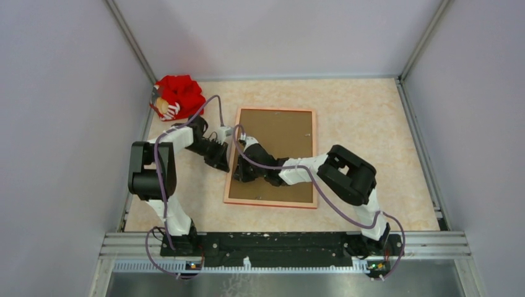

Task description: Put the photo into the frame

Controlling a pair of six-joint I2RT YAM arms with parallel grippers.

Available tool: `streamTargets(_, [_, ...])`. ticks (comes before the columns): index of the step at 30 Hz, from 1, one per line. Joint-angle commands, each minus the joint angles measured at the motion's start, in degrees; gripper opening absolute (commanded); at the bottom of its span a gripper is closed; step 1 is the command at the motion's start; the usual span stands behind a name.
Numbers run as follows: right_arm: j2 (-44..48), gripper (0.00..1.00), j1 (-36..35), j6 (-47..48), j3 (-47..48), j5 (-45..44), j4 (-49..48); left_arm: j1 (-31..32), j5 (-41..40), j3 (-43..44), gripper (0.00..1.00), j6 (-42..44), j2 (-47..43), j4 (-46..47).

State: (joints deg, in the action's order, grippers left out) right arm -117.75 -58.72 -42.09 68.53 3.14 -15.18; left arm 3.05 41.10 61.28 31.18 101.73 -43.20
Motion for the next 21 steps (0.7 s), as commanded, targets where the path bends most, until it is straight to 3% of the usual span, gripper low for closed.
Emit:
streamTargets(1, [2.95,0.0,0.22,1.71,-1.2,-1.45,-4.93,0.2,0.71,-0.73,0.18,0.38,-2.14,-0.16])
streamTargets(5, [10.5,0.02,1.87,2.11,-3.32,1.93,-4.0,0.01,0.67,0.39,0.18,0.53,-2.41,-1.21])
streamTargets(11, [16.96,0.21,10.87,1.12,-7.23,6.53,-3.06,-1.76,3.1,6.1,0.21,-1.37,-0.2,-2.22])
streamTargets(18, [9.71,0.39,17.87,0.37,-0.97,9.04,-0.42,-1.8,4.66,12.55,0.3,-8.54,6.68,2.99])
streamTargets(21, [4.1,0.41,18.18,-0.23,3.39,9.79,0.5,-1.77,4.94,13.82,0.31,-10.68,9.75,5.08])
